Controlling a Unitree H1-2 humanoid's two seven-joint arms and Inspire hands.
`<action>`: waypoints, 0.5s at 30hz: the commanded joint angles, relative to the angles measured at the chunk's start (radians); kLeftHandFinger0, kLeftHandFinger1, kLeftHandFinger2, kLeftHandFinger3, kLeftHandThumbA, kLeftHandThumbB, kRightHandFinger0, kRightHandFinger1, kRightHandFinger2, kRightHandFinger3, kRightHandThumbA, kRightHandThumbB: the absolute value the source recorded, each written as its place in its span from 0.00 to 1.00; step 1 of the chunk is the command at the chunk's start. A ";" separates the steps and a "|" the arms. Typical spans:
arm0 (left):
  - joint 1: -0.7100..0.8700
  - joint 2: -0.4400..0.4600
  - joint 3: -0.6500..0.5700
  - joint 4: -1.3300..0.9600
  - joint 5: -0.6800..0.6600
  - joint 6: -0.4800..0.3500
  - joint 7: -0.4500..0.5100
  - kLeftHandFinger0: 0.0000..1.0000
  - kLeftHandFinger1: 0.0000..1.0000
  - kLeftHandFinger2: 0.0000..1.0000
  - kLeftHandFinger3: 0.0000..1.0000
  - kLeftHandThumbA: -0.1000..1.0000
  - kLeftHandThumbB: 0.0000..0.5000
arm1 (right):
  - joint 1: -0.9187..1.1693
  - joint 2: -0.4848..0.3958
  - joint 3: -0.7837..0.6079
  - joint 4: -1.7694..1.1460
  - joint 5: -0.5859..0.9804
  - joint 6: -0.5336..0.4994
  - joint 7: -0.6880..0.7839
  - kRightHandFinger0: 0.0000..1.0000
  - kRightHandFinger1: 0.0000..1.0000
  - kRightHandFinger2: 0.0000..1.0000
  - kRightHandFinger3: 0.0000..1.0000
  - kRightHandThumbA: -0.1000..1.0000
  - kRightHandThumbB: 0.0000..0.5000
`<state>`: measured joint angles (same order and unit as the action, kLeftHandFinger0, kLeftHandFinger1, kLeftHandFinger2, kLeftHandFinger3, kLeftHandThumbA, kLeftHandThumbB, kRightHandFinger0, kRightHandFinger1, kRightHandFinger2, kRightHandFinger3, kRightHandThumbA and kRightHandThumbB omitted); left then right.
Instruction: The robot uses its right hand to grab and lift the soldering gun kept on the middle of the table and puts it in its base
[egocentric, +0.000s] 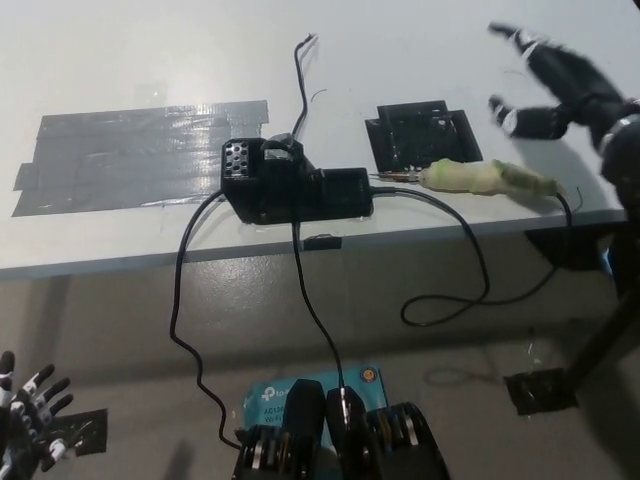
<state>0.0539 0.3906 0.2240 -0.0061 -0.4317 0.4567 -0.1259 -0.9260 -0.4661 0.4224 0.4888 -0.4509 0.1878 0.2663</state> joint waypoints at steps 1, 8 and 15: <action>0.008 0.034 -0.005 -0.020 -0.027 0.013 -0.042 1.00 1.00 1.00 1.00 1.00 0.00 | -0.085 0.006 0.017 0.060 -0.046 -0.046 0.020 1.00 1.00 1.00 1.00 0.76 0.52; 0.000 0.046 -0.020 -0.012 -0.028 0.013 -0.050 1.00 1.00 1.00 1.00 1.00 0.00 | -0.104 0.045 0.036 0.073 -0.066 -0.007 0.044 1.00 1.00 1.00 1.00 0.85 0.42; -0.004 0.048 -0.028 -0.011 -0.021 0.013 -0.069 1.00 1.00 1.00 1.00 1.00 0.02 | -0.081 0.051 0.064 0.099 -0.087 -0.002 0.079 1.00 1.00 1.00 1.00 0.89 0.41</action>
<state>0.0537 0.4042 0.1959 -0.0042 -0.4422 0.4569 -0.1586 -0.9566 -0.4024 0.4824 0.5913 -0.5015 0.1880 0.3214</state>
